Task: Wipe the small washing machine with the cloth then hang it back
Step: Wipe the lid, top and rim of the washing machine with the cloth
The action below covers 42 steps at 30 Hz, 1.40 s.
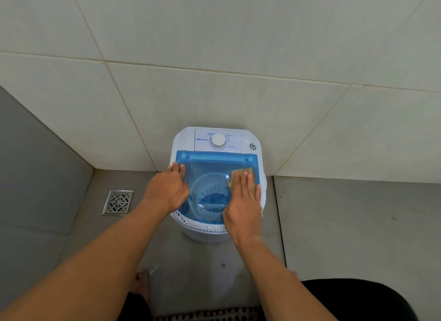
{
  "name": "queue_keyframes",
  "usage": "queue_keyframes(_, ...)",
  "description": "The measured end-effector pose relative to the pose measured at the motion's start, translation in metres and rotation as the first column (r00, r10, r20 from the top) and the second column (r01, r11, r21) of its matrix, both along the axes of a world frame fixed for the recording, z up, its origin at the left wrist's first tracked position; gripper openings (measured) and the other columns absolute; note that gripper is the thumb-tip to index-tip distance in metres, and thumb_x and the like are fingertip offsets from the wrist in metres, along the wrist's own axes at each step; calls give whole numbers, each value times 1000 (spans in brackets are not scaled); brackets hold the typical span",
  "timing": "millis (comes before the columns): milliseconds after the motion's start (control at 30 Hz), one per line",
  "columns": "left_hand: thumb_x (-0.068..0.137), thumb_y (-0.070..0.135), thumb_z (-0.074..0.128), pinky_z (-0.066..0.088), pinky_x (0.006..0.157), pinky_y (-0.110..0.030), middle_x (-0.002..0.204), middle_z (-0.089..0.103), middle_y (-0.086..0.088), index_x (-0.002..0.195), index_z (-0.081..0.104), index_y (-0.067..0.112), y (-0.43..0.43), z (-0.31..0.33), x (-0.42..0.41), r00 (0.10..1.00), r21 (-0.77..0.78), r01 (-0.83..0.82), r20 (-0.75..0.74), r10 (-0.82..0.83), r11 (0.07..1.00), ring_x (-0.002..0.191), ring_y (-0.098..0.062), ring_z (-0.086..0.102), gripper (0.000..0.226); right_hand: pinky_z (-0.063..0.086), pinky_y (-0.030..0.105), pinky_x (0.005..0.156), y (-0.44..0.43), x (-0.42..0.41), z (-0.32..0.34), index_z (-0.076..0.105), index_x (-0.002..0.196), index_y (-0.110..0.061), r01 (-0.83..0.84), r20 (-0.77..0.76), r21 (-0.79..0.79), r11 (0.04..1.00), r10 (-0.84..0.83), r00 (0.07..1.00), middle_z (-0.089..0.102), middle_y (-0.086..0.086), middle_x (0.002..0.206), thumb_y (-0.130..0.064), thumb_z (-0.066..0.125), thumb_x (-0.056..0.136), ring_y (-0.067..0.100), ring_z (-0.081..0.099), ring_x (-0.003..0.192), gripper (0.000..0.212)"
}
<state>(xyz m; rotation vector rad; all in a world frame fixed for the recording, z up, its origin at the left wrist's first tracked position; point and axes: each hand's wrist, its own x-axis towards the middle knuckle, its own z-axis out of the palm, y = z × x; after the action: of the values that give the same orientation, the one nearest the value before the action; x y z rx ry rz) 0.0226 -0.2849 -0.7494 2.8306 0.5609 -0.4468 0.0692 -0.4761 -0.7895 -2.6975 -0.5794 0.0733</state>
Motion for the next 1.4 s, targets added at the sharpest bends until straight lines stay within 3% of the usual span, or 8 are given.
queue_keyframes(133,97,23,25,42,99,-45,153,34,-12,148,28,9,0,0,0,1000,1,-7,-7,7,1000,131,-31,44,52,-6,41,121,25,-9,1,6,154,-10,-128,-28,-18,992,128,991,0,11,162,-11,34,80,24,-11,149,79)
queue_keyframes(267,97,24,24,42,100,-45,154,33,-12,147,29,10,1,-2,-1,1000,7,4,-5,-4,1000,135,-30,42,52,2,45,121,40,-19,-2,15,153,-9,-335,-1,-18,942,335,942,12,11,161,-19,16,81,24,-2,149,73)
queue_keyframes(433,98,24,25,43,99,-45,151,37,-12,146,31,11,1,-2,-1,1000,-6,0,4,0,1000,135,-29,42,51,-2,39,122,12,-3,-4,15,154,-13,-462,-5,-15,887,462,887,9,6,162,-9,40,87,19,-3,150,72)
queue_keyframes(733,98,23,26,41,101,-44,155,31,-12,149,26,9,-1,0,-1,1000,12,2,-2,-2,1000,137,-30,38,53,13,43,121,-44,23,-14,21,153,-14,-194,17,138,971,194,981,17,8,161,0,40,89,20,4,149,67)
queue_keyframes(900,100,25,26,34,108,-44,161,18,-11,152,18,10,0,-3,-3,1000,2,15,-2,-15,1000,144,-29,27,55,6,39,122,-50,10,-18,18,153,-8,147,-99,286,947,-123,987,14,7,161,-16,20,102,21,4,150,52)
queue_keyframes(1000,102,24,28,34,109,-46,161,15,-11,153,15,10,0,-4,-6,999,10,33,6,-33,999,144,-29,26,55,2,42,122,-38,-4,-16,23,152,-8,196,-65,238,951,-185,980,19,9,160,-13,21,92,23,7,149,60)
queue_keyframes(1167,103,25,29,36,106,-47,161,16,-11,152,18,10,3,-4,-7,999,21,48,7,-48,999,144,-29,28,53,-4,42,121,-15,-14,-8,26,152,-11,-10,35,59,998,8,999,21,10,160,-7,28,75,21,7,150,77)
queue_keyframes(1400,100,24,26,37,105,-47,160,19,-11,152,17,9,4,0,-4,999,22,46,-21,-45,999,141,-30,31,56,6,45,120,21,-28,-4,31,149,-7,-330,50,-52,942,333,942,28,12,157,-12,24,81,25,12,148,69)
